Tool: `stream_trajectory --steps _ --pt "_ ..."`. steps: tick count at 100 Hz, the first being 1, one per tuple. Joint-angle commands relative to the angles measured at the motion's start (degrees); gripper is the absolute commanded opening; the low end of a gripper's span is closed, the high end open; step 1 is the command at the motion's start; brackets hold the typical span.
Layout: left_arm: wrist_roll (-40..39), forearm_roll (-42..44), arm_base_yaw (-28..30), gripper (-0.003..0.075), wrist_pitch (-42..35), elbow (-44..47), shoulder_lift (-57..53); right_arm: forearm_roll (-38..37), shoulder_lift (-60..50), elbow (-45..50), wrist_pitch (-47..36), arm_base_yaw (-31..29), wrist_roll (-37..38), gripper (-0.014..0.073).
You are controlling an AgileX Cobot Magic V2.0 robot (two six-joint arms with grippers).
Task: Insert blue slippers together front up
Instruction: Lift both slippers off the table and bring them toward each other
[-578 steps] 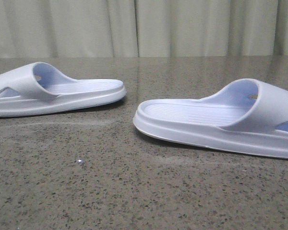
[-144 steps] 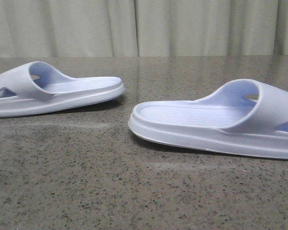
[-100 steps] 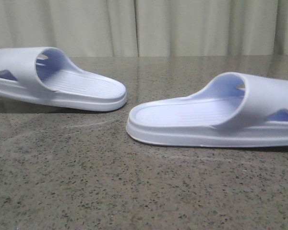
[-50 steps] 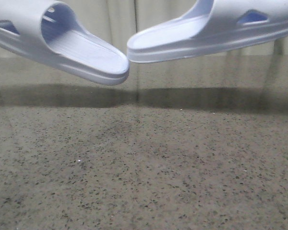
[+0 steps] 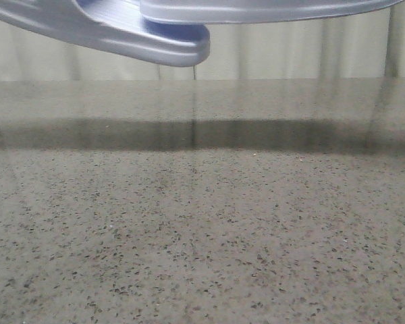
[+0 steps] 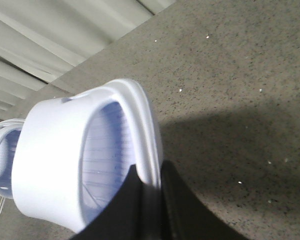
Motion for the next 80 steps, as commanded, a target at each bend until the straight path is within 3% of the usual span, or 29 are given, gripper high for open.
stream_trajectory --steps 1,34,80 --pt "0.8 -8.1 0.3 0.0015 1.6 -2.0 -1.9 6.6 1.0 -2.1 1.8 -0.3 -3.2 -0.0107" --pt "2.0 -14.7 0.3 0.0015 4.1 -2.0 -1.9 12.1 5.5 -2.1 4.1 1.8 -9.4 -0.0107" --pt "3.1 -19.2 0.3 0.0015 6.5 -2.0 -1.9 20.1 13.2 -2.1 3.8 9.8 -17.8 -0.0107"
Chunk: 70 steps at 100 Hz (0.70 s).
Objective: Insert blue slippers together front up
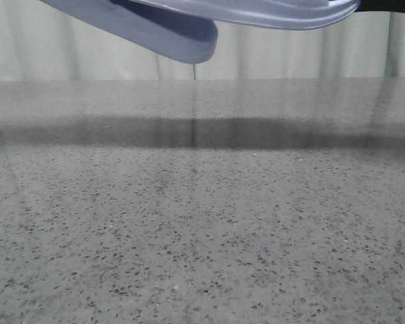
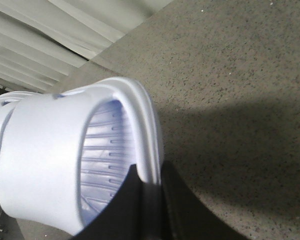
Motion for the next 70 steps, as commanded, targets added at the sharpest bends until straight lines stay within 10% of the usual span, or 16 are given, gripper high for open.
stream_trajectory --steps 1,70 --pt "0.2 -7.5 0.0 0.0015 2.2 -2.0 -1.9 4.5 0.9 -2.1 2.3 1.9 -2.4 -0.0107" --pt "1.8 -13.7 0.0 0.0015 4.9 -2.0 -1.9 8.0 9.3 -3.2 1.8 11.6 -12.7 -0.0107"
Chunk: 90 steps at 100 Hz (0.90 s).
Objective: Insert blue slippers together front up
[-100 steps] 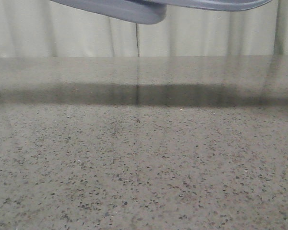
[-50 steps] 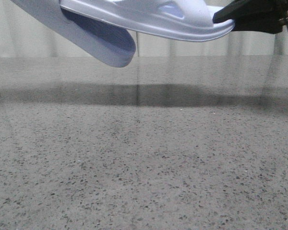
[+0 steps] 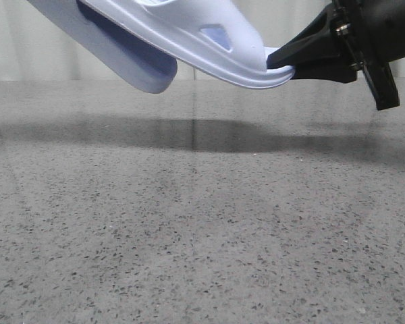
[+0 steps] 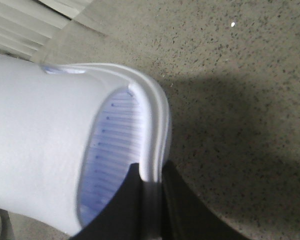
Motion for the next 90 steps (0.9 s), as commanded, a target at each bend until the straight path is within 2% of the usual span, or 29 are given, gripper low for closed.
stream_trajectory --steps 1,22,51,71,80,90 --pt "-0.1 -7.2 -0.3 0.0015 4.6 -2.0 -1.9 1.7 -1.6 -2.9 6.4 1.9 -3.0 -0.0107" --pt "-0.1 -7.2 -0.3 0.0015 4.6 -2.0 -1.9 1.2 -1.5 -7.8 4.1 4.9 -3.0 -0.0106" --pt "-0.1 -7.0 -0.3 0.0015 4.6 -2.0 -1.9 1.0 2.1 -13.2 5.9 9.1 -3.0 -0.0106" --pt "-0.1 -4.7 0.2 0.0015 4.3 -2.0 -1.9 0.4 3.0 -13.9 5.3 9.0 -2.9 -0.0103" --pt "-0.1 -4.0 1.2 0.0015 4.1 -2.0 -1.9 0.0 2.9 -13.9 5.6 7.8 -2.9 -0.0044" --pt "0.1 -4.0 3.1 0.0015 4.1 -2.0 -1.9 -0.6 2.9 -13.9 7.2 5.6 -1.8 0.0083"
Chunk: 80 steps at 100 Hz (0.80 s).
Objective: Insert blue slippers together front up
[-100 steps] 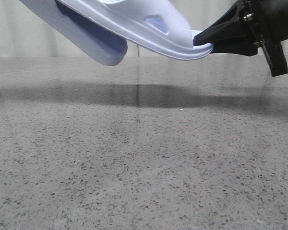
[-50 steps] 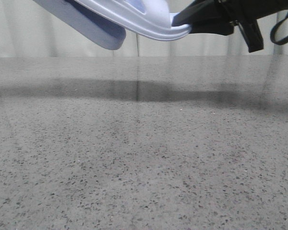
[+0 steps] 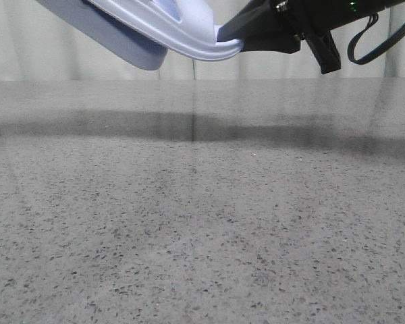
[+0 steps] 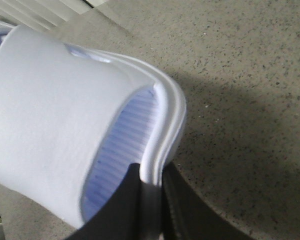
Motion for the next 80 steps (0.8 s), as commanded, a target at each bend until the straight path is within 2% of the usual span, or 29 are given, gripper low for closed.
stream_trajectory --steps 1,7,12,44,66,80 --pt "0.1 -4.7 0.7 0.0015 6.1 -1.5 -1.5 1.5 -2.5 -2.3 9.9 -1.1 -0.8 0.0092" --pt "0.2 -4.7 2.1 0.0015 6.1 -1.5 -1.5 0.4 -2.5 -2.3 11.0 -2.9 1.1 0.0154" --pt "0.3 -4.7 3.0 0.0015 6.3 -1.5 -1.5 -0.9 -2.6 -2.3 12.5 -4.6 2.1 0.0172" --pt "0.3 -4.9 4.5 0.0015 6.5 -1.5 0.3 -1.9 -3.5 -2.3 27.0 -17.3 2.7 0.0174" --pt "2.4 -5.9 4.5 0.0015 3.9 1.3 1.8 -4.4 -6.8 -2.3 29.3 -24.4 3.7 0.0173" --pt "6.9 -9.3 4.4 0.0015 0.7 7.2 2.1 -7.5 -9.0 -2.3 29.2 -25.7 4.5 0.0173"
